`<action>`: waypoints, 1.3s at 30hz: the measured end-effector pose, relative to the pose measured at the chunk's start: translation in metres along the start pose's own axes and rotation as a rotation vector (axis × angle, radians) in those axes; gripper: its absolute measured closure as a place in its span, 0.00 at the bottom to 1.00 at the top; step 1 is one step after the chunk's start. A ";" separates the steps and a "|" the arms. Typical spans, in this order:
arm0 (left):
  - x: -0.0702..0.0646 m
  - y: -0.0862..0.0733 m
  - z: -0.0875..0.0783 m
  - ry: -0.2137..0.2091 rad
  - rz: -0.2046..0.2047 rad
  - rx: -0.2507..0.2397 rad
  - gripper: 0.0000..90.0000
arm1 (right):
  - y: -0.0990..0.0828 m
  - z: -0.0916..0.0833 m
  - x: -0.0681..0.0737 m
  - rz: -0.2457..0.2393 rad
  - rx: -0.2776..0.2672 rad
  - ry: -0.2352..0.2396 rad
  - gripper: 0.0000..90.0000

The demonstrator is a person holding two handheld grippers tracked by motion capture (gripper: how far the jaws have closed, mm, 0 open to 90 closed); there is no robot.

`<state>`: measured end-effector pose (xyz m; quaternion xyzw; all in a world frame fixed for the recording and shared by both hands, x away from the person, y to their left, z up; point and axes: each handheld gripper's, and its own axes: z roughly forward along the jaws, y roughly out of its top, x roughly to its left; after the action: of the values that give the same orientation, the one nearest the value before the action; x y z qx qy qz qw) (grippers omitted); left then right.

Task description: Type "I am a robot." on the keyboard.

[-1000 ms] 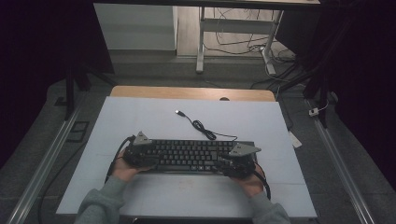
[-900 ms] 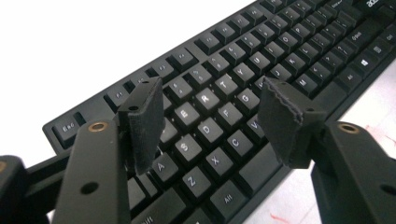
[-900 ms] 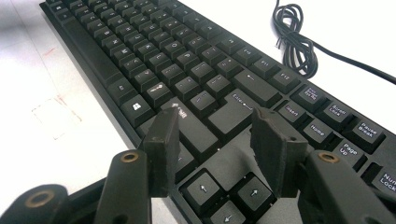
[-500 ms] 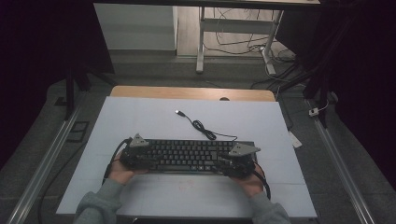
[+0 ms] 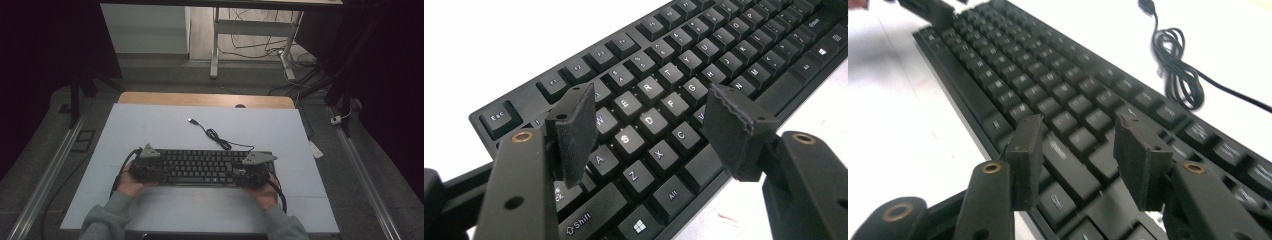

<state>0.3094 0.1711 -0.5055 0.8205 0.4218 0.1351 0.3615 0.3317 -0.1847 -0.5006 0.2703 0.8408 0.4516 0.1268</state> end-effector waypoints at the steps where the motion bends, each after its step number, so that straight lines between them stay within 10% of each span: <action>1: 0.000 0.000 0.000 0.000 0.000 0.001 0.42 | 0.003 0.002 0.002 0.000 0.000 0.003 0.63; 14: -0.001 0.000 0.003 0.000 0.010 0.013 0.42 | 0.023 0.036 0.018 -0.018 0.045 0.112 0.99; 39: 0.000 -0.002 0.005 0.005 0.010 0.024 0.41 | 0.021 0.061 0.026 -0.065 0.148 0.085 1.00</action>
<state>0.3108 0.1695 -0.5105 0.8265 0.4201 0.1339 0.3499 0.3460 -0.1183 -0.5163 0.2321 0.8849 0.3948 0.0851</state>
